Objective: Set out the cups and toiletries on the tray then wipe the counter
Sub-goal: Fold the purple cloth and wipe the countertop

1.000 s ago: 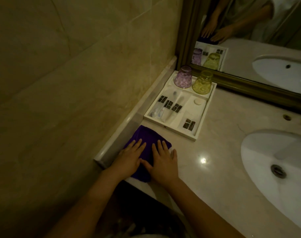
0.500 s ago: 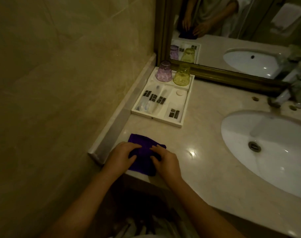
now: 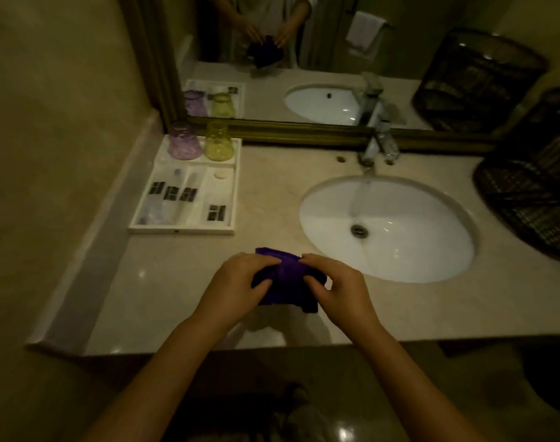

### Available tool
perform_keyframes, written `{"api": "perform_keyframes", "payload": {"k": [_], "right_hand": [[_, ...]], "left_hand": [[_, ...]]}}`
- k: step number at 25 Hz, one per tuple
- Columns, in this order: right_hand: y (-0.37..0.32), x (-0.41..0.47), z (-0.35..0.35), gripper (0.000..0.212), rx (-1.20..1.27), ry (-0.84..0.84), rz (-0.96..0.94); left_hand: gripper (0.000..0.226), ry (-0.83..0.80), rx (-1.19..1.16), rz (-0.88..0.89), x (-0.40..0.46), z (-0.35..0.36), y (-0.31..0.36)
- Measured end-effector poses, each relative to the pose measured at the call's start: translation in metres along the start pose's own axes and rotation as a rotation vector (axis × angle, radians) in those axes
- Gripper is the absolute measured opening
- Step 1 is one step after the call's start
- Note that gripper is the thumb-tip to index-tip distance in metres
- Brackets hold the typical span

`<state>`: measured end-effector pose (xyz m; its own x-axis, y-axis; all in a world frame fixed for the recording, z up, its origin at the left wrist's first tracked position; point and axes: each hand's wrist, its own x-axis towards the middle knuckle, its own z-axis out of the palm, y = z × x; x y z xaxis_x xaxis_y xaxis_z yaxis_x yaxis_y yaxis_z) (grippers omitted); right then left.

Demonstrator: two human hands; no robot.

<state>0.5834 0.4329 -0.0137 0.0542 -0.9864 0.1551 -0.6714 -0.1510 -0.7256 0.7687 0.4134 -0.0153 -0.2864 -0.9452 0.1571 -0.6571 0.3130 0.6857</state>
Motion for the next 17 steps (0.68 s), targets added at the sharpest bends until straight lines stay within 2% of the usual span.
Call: {"api": "perform_keyframes", "payload": {"k": [7, 12, 17], "right_hand": [[0.079, -0.037, -0.1, 0.032, -0.013, 0.142, 0.111], [0.167, -0.057, -0.192, 0.033, -0.047, 0.153, 0.193], [0.244, -0.06, -0.276, 0.033, -0.064, 0.142, 0.195]], "left_hand": [[0.04, -0.125, 0.001, 0.142, 0.039, 0.094, 0.09], [0.04, -0.192, -0.017, 0.183, 0.072, 0.191, 0.173], [0.04, -0.237, -0.014, 0.184, 0.106, 0.271, 0.25]]}}
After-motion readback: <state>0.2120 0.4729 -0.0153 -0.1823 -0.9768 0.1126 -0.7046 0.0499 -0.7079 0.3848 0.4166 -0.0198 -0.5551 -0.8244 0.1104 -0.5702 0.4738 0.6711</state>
